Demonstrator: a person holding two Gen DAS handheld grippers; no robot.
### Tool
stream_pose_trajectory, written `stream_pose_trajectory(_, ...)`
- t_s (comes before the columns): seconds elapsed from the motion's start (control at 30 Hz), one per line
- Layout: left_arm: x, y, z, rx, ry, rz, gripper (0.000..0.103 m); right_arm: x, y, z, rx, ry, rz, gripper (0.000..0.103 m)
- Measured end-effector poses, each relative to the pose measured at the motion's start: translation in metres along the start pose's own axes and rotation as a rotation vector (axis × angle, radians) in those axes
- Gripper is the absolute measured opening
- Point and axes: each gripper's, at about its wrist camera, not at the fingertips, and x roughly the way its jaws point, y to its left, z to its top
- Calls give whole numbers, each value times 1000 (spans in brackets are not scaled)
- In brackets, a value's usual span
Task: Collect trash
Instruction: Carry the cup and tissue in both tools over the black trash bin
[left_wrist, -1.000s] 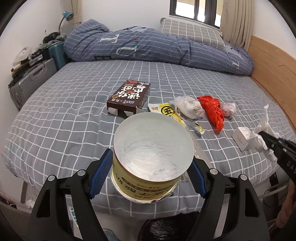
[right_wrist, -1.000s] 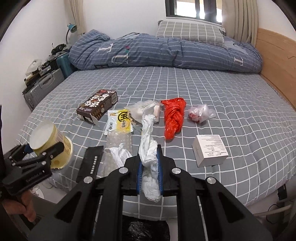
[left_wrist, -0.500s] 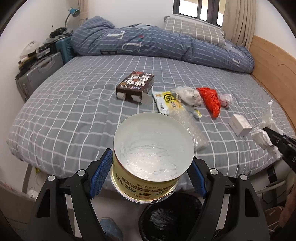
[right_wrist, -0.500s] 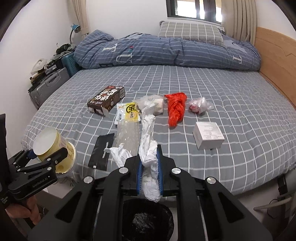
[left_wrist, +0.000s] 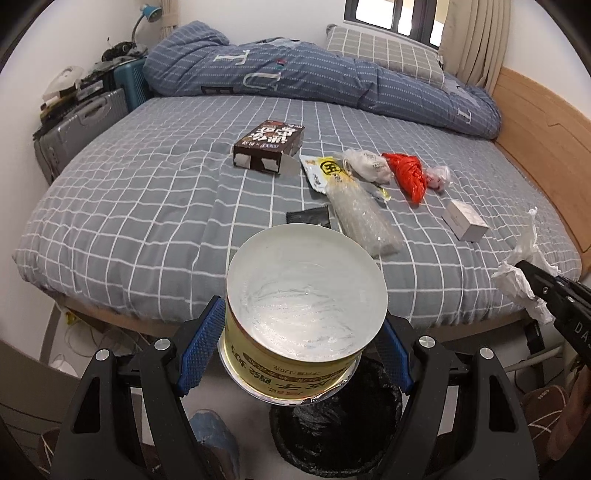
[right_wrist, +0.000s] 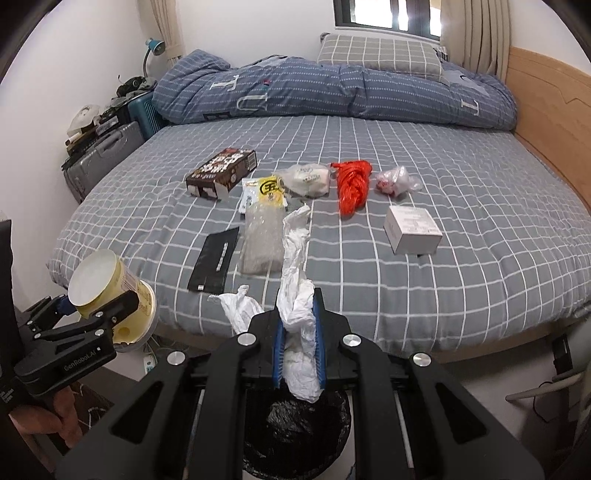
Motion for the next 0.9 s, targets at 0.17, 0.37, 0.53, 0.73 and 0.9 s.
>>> stream_pose_trajectory(0.17,1,4,-18,-12,22,-8,75,4,7,-16,-11,24,-2,13)
stream_pose_trajectory(0.37,16,6,-46,0,77,-1,75,18,16,-42,-14,71,6,13)
stream_pose_trajectory(0.53,33,9,-63,6,112,7,75,36,20,-61,-22,110,16,13)
stream_pose_trajectory(0.73,66,10,-84,3,169,1,75,72,16,-89,-8,184,29,13)
stream_pose_trajectory(0.9,103,12,-102,-6,230,3,75,112,13,-112,-4,266,37,13)
